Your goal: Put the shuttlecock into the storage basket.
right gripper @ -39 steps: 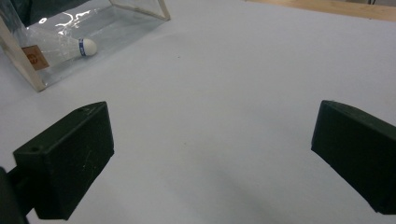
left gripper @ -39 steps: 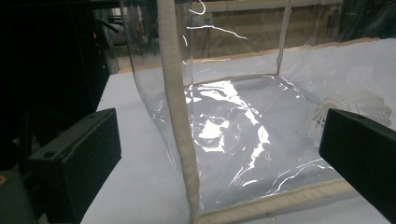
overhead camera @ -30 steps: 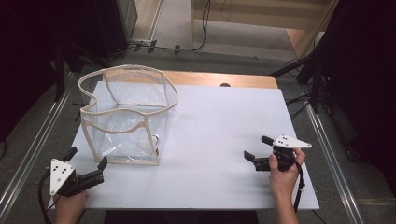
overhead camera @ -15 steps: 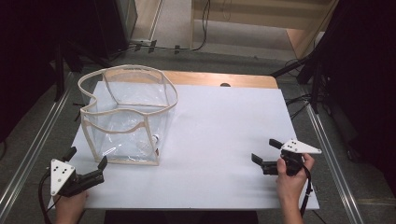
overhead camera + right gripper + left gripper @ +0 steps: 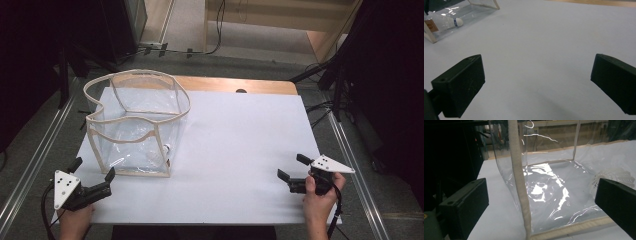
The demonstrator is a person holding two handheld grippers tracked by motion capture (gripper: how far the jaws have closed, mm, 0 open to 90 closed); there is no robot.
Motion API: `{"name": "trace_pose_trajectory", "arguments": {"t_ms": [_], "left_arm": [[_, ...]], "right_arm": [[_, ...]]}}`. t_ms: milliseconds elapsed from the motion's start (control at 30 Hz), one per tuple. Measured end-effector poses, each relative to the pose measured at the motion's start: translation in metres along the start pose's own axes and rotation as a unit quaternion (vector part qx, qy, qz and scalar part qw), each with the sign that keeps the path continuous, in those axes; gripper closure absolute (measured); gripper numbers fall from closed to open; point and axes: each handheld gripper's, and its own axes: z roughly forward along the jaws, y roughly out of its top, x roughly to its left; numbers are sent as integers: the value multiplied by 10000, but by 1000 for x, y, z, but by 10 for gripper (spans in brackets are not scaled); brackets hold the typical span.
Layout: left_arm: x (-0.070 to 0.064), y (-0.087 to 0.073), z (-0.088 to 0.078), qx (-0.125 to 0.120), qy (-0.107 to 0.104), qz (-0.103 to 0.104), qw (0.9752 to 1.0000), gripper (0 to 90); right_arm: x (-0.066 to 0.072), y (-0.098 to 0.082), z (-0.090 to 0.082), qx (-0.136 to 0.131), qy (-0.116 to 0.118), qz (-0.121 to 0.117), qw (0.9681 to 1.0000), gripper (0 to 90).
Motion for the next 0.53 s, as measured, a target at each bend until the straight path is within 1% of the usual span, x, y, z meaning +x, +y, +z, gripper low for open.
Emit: {"name": "trace_pose_trajectory", "arguments": {"t_ms": [100,233,267,367,533], "left_arm": [[0,0,0,11,2,10,10000,0],[1,0,0,0,-11,-14,10000,0],[1,0,0,-6,-11,-37,10000,0],[2,0,0,-11,-11,-59,10000,0],[2,1,0,-8,-14,-63,10000,0]], "right_arm": [[-3,-4,-5,-37,-76,4,10000,0],[-5,-7,-8,-57,-101,6,9999,0],[-6,-8,-10,-52,-162,-13,9999,0],[-7,-11,-13,-131,-193,26,9997,0],[-9,-13,-15,-151,-228,30,9996,0]]}}
